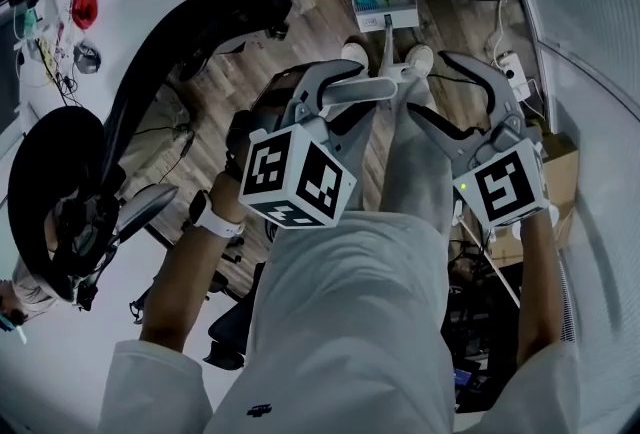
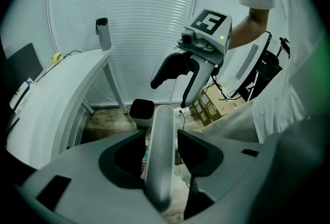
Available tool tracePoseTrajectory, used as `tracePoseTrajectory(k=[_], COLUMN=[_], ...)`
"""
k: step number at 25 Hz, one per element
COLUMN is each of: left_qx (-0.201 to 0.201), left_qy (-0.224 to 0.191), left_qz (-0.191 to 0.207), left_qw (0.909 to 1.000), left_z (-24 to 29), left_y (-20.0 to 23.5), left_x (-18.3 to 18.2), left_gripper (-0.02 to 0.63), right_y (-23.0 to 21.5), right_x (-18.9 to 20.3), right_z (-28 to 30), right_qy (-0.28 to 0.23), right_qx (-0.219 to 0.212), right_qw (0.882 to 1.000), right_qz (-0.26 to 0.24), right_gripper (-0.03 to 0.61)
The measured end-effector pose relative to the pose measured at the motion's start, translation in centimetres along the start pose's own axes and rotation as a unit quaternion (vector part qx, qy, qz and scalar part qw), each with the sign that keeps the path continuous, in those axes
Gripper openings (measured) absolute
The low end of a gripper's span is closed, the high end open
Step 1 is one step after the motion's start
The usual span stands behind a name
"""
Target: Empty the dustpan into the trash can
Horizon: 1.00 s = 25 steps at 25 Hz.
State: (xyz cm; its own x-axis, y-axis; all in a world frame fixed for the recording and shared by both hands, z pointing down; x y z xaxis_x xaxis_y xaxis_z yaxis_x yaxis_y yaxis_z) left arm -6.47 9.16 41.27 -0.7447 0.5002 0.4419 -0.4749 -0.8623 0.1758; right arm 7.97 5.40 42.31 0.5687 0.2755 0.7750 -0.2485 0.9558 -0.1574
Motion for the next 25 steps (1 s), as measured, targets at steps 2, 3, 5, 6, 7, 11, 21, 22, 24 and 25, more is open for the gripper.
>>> tracePoseTrajectory(k=[2,3,5,6,7,11,21,22,24,25], left_qx=[0.001,0.0,-0.007,-0.012,-0.016,-0.008,-0.006,-0.008,-0.01,-0.01], left_qy=[0.003,0.004,0.005,0.005,0.003,-0.001,0.006,0.007,0.007,0.006], left_qz=[0.006,0.012,0.026,0.032,0.034,0.036,0.042,0.043,0.042,0.042], left_qw=[1.0,0.9999,0.9996,0.9994,0.9993,0.9993,0.9991,0.999,0.999,0.999], left_z=[0.4,0.6,0.9,1.0,1.1,1.3,0.9,0.9,0.8,0.7], left_y=[0.0,0.0,-0.1,-0.1,-0.1,-0.2,-0.2,-0.2,-0.4,-0.5], left_x=[0.1,0.1,0.2,0.3,0.3,0.2,0.6,0.6,0.9,1.0], left_gripper=[0.195,0.193,0.159,0.143,0.131,0.114,0.112,0.112,0.112,0.111], right_y=[0.0,0.1,0.3,0.4,0.6,1.0,1.1,1.0,1.0,1.0], right_x=[0.3,0.4,0.6,0.6,0.6,1.0,2.9,3.0,3.2,3.3], right_z=[0.4,0.6,1.0,1.3,1.5,2.1,3.3,3.5,3.9,4.2], right_qy=[0.003,0.005,0.005,0.004,0.003,0.0,-0.003,-0.002,0.002,0.002], right_qx=[-0.005,-0.008,-0.014,-0.017,-0.02,-0.031,-0.044,-0.046,-0.05,-0.052], right_qw=[1.0,1.0,1.0,1.0,1.0,0.999,0.998,0.998,0.997,0.997], right_qz=[-0.003,-0.004,-0.006,-0.007,-0.008,-0.015,-0.033,-0.038,-0.05,-0.056], right_gripper=[0.31,0.31,0.31,0.31,0.31,0.31,0.31,0.31,0.31,0.31])
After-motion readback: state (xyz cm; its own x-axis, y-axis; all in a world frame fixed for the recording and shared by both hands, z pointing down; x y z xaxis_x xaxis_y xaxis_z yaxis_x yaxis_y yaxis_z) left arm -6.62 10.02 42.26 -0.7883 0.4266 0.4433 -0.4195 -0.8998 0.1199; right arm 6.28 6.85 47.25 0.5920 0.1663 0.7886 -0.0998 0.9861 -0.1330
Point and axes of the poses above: the fingertips, and each gripper's own axes: z forward along the fingers, y to its left, x out of its underside, the point moved 8 cm from there along -z, backward along the fingers, and after that the axes turned 4 degrees about x, right-handed, at the moved point
